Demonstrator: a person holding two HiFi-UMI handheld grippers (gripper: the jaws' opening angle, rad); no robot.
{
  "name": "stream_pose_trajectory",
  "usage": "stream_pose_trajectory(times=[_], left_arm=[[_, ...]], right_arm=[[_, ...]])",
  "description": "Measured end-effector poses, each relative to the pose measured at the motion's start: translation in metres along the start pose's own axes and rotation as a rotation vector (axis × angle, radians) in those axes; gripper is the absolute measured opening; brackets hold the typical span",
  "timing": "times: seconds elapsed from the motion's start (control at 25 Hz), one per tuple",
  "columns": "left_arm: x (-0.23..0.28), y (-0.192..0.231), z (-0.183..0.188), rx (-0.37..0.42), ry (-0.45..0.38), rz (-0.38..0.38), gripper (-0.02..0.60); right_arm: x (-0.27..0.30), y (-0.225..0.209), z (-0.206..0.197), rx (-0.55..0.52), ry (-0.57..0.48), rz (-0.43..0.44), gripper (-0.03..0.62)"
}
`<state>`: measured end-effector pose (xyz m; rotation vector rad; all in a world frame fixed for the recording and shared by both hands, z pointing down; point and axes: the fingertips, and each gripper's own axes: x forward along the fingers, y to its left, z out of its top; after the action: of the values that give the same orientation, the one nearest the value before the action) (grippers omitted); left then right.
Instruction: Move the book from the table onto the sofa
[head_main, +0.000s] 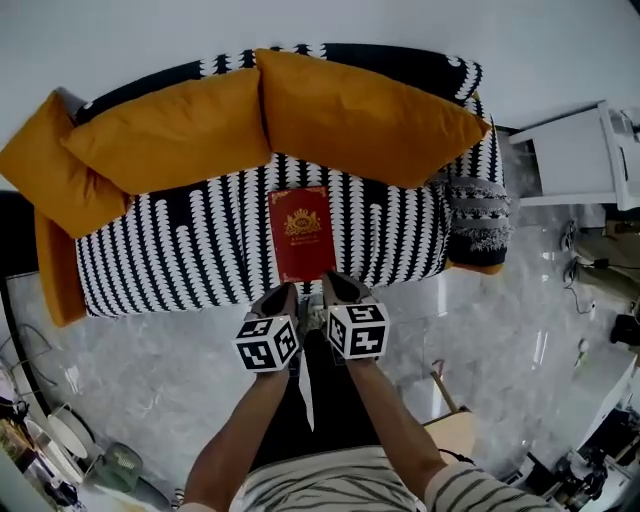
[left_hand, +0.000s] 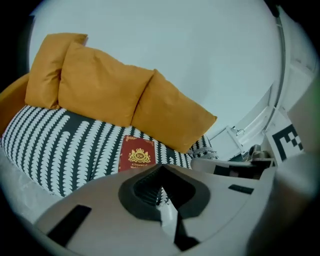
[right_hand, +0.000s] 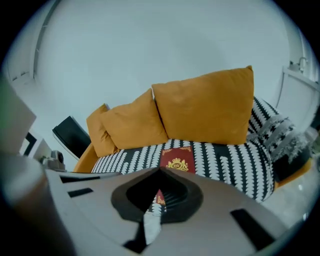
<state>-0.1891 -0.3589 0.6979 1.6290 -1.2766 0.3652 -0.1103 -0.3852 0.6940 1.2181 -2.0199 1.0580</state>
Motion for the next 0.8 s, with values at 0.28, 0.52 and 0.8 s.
stream_pose_trajectory(times=[0.28, 0.52, 0.8], left_arm=[[-0.054, -0.036, 0.023, 0.097, -0.038, -0.045, 0.005], [-0.107, -0.094, 0.055, 0.207, -0.098, -0.129, 0.005], [-0.169, -0.140, 0.093, 0.360, -0.220, -0.159, 0.005]], right_arm=[[-0.069, 0.029, 0.031, -0.030, -0.068, 0.006, 0.014], [-0.127, 0.058, 0.061, -0.075, -0.151, 0.022, 0.014], [-0.192, 0.091, 0.100, -0.118, -0.273, 0.075, 0.014]])
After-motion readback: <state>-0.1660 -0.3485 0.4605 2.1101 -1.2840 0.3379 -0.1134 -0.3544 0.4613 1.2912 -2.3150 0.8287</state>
